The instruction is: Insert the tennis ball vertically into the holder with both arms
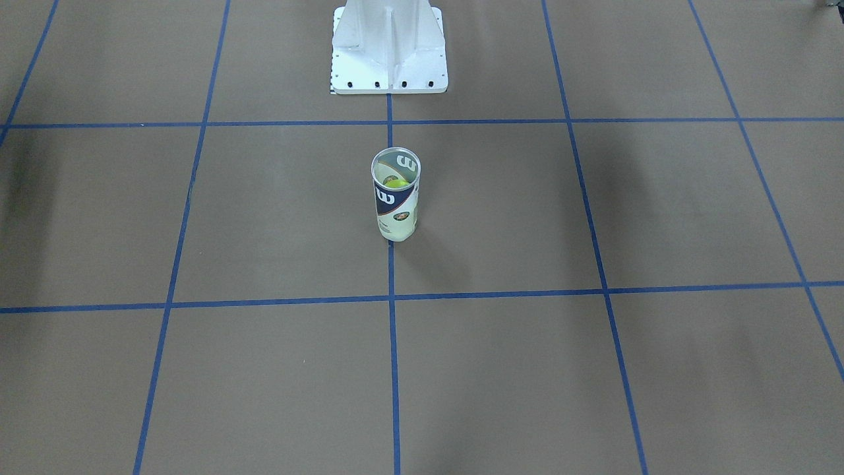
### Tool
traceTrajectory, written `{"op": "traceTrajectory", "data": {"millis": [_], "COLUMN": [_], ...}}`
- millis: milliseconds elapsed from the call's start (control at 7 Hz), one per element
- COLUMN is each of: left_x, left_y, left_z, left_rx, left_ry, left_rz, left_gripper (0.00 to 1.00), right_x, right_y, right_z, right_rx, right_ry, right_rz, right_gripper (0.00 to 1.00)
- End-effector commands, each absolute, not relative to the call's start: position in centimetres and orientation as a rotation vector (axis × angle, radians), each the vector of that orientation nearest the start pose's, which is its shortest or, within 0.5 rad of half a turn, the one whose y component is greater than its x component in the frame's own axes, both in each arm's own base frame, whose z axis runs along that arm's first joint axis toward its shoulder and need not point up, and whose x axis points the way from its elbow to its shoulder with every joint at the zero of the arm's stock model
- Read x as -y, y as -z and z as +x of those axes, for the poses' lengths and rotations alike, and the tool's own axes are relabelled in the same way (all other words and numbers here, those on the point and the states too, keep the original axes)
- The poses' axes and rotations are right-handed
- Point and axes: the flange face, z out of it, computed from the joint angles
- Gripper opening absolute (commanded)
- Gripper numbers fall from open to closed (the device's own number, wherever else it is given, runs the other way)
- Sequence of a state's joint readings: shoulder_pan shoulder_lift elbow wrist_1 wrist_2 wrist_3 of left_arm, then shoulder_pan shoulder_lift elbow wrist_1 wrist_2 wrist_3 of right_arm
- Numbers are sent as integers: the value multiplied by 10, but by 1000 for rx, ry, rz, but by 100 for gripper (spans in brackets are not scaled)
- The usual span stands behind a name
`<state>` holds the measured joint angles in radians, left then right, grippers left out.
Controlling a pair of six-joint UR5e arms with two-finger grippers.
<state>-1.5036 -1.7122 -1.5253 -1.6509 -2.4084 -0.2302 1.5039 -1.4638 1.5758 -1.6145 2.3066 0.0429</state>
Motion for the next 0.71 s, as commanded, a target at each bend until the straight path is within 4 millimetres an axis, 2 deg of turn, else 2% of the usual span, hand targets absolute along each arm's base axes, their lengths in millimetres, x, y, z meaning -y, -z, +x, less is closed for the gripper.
{"op": "traceTrajectory", "data": {"millis": [0,143,429,571], "left_x": [557,554,548,526], "left_y": [-605,-608,-615,-639], "left_z": [-43,-56,-69,-69], "left_rx": [-837,-833,-827,-825], "left_ry": [10,54,97,121], "left_rz": [34,-8,-24,-68], "left_gripper": [99,99,99,100], "right_x": [543,542,537,537], "right_y": [-620,-624,-628,-629], "right_z": [25,25,25,24], "right_rx": [721,720,721,732], "right_ry": [75,80,75,73], "right_rz": [6,0,-9,-12], "right_gripper": [99,99,99,99]}}
